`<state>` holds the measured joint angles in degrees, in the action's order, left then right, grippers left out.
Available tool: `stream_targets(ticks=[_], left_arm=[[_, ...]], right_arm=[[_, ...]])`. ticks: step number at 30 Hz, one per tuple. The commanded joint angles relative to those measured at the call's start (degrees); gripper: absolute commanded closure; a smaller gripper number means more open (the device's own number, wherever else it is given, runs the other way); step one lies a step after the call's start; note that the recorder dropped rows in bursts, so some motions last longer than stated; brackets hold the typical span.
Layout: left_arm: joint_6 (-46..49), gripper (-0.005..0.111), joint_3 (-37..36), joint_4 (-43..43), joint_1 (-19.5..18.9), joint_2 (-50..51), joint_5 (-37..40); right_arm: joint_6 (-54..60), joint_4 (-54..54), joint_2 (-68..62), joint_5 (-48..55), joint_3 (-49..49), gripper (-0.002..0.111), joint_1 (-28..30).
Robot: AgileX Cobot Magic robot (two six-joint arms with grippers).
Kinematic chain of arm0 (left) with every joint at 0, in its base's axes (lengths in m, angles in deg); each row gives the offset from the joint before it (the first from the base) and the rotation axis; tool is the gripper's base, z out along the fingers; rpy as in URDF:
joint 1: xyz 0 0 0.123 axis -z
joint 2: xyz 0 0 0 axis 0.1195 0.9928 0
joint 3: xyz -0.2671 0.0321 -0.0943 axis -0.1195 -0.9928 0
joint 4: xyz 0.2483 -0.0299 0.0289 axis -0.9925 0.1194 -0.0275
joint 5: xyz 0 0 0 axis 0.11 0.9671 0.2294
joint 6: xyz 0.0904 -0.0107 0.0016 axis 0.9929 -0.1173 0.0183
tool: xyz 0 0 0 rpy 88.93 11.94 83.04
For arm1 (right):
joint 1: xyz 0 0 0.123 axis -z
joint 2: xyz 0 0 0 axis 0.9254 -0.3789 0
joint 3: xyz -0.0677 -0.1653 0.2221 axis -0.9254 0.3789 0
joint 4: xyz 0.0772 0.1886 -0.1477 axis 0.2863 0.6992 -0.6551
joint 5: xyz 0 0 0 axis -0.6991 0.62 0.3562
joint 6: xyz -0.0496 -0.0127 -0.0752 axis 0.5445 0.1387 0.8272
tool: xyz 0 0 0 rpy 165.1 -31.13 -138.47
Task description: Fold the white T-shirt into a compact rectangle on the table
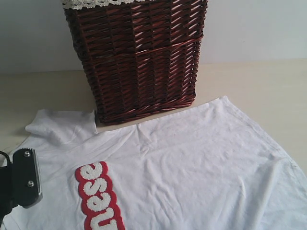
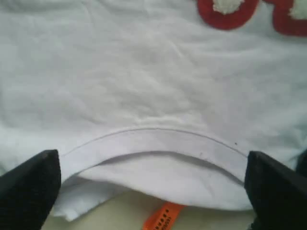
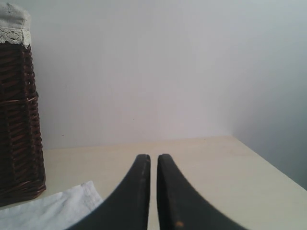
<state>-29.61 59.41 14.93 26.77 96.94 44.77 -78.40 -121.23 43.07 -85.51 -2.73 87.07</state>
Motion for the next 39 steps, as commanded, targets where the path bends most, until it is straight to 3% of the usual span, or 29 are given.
stream_targets(ticks=[1,10,20,39], left_arm=[[1.87,0.002,-0.23,-0.78,0.18,5.17,-0.92],[-5.21,0.002,-0.99,-1.66,0.18,9.1,2.08],[-5.61,0.002,-6.28,-1.66,0.18,9.49,-7.59],[-3.91,0.002,-6.28,-2.09,0.18,16.76,-11.71]], right_arm=[[0.12,0.12,0.35,-0.18,0.22,0.1,0.02],[0.12,0.12,0.35,-0.18,0.22,0.1,0.02],[0.12,0.12,0.35,-0.18,0.22,0.1,0.02],[0.12,0.12,0.35,-0.18,0.22,0.1,0.02]])
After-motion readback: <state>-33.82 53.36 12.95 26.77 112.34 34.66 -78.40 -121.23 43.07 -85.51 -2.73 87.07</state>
